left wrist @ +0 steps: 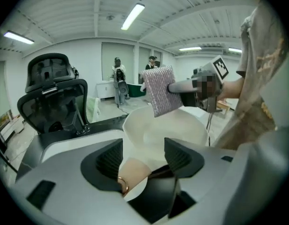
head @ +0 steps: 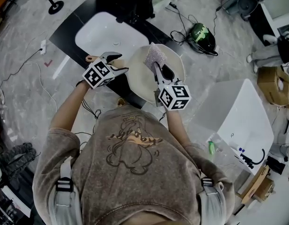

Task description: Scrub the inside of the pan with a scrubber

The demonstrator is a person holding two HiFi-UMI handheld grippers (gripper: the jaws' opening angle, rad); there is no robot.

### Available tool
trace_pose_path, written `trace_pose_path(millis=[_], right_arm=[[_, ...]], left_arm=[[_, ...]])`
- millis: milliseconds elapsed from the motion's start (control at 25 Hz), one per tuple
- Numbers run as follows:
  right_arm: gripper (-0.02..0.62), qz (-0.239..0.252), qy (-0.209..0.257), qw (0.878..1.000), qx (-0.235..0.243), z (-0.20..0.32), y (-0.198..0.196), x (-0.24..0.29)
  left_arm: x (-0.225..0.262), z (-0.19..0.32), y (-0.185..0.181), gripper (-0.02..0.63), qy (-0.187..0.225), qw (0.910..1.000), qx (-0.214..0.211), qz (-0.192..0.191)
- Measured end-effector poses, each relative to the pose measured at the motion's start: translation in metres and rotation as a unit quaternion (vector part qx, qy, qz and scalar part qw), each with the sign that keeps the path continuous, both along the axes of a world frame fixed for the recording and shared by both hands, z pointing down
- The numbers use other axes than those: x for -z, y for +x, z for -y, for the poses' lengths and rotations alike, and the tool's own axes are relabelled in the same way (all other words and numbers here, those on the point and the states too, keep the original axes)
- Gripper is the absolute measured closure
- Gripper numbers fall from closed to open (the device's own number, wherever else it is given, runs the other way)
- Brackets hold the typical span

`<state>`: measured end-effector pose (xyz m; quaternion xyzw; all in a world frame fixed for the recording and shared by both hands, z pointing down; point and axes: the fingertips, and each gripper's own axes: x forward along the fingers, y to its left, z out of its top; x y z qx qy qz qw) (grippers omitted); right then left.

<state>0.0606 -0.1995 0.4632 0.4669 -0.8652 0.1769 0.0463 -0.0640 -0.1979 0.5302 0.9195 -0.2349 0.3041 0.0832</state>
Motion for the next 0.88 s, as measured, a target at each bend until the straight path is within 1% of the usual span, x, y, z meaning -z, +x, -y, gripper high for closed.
trace_pose_path(millis=[80, 160, 240, 400, 480, 680, 760, 880], right_arm=[[0.506, -0.001, -0.003, 1.0, -0.005, 0.001, 0.0, -0.001], [0.506, -0.001, -0.005, 1.0, -0.009, 0.004, 0.0, -0.004], [0.506, -0.003, -0.006, 1.0, -0.012, 0.007, -0.002, -0.006], [0.506, -0.002, -0.008, 1.0, -0.017, 0.009, -0.002, -0.007], [0.506, -0.001, -0.008, 1.0, -0.019, 0.01, -0.002, -0.007], [0.506, 0.0, -0.011, 1.0, -0.023, 0.015, -0.003, -0.008], [0.506, 0.0, -0.014, 1.0, -0.023, 0.015, -0.004, -0.009], [0.506, -0.001, -0.017, 1.0, -0.024, 0.014, -0.004, -0.012]], left_arm=[[-0.009, -0.002, -0.003, 0.316, -0.007, 0.9987, -0.044, 0.025], [-0.019, -0.002, -0.008, 0.316, -0.015, 0.9955, -0.079, 0.05], [-0.029, 0.001, -0.014, 0.316, -0.018, 0.9912, -0.106, 0.077], [-0.042, -0.003, -0.017, 0.316, -0.031, 0.9811, -0.151, 0.117], [-0.049, -0.004, -0.018, 0.316, -0.029, 0.9756, -0.169, 0.137], [-0.057, -0.001, -0.018, 0.316, -0.006, 0.9619, -0.203, 0.183], [-0.059, 0.001, -0.018, 0.316, -0.007, 0.9598, -0.208, 0.188], [-0.058, 0.001, -0.018, 0.316, -0.022, 0.9594, -0.208, 0.189]])
